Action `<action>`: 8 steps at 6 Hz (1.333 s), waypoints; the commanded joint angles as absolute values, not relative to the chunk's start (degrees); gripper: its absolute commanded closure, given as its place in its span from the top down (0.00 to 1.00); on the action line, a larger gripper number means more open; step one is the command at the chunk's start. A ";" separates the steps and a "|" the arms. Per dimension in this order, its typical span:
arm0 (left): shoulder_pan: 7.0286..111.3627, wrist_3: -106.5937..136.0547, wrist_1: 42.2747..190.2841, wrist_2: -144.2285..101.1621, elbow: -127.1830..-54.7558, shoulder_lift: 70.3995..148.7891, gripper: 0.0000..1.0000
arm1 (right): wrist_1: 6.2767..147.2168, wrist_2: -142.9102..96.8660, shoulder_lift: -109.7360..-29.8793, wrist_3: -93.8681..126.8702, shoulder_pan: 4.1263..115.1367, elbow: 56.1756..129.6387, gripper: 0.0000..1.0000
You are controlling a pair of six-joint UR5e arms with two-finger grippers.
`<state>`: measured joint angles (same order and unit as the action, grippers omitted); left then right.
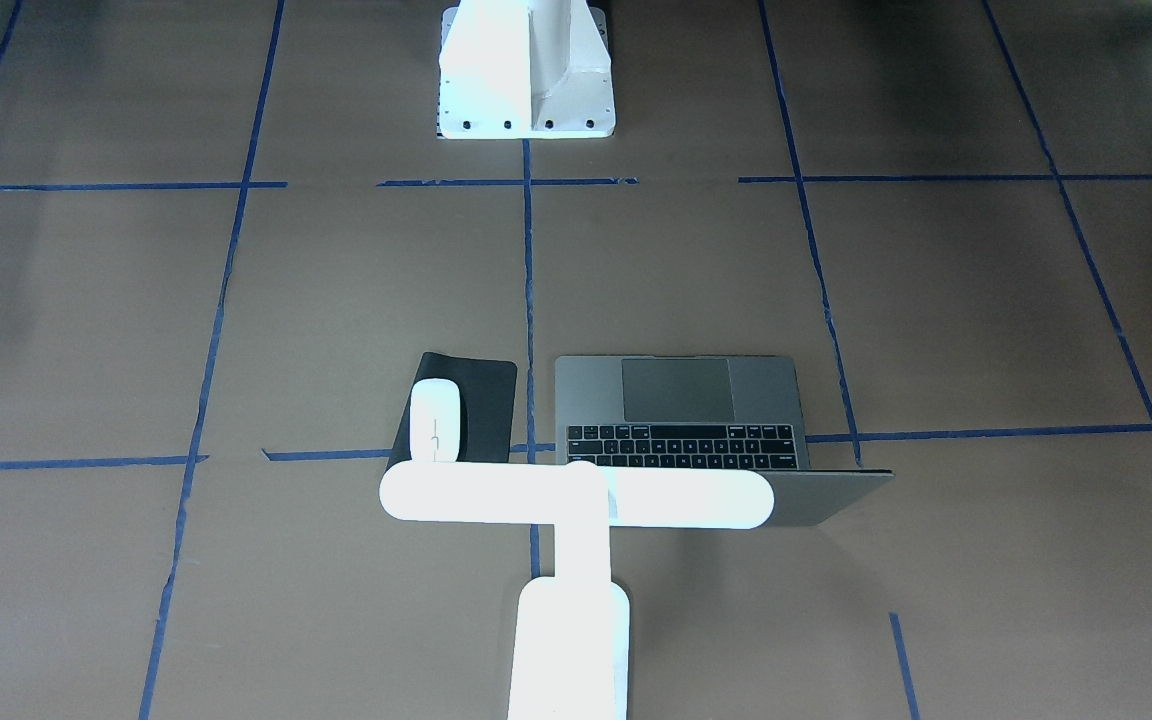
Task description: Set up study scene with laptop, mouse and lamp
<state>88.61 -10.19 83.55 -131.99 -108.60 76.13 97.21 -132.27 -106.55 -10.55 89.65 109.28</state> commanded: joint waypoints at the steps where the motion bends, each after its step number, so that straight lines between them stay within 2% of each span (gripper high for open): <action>1: 89.91 -10.29 84.11 -132.27 -106.00 73.12 1.00 | 97.21 -132.28 -106.61 -10.63 89.65 109.34 1.00; 8: 89.91 -10.81 83.41 -132.45 -108.37 72.25 1.00 | 97.12 -132.63 -106.70 -10.99 89.65 108.98 1.00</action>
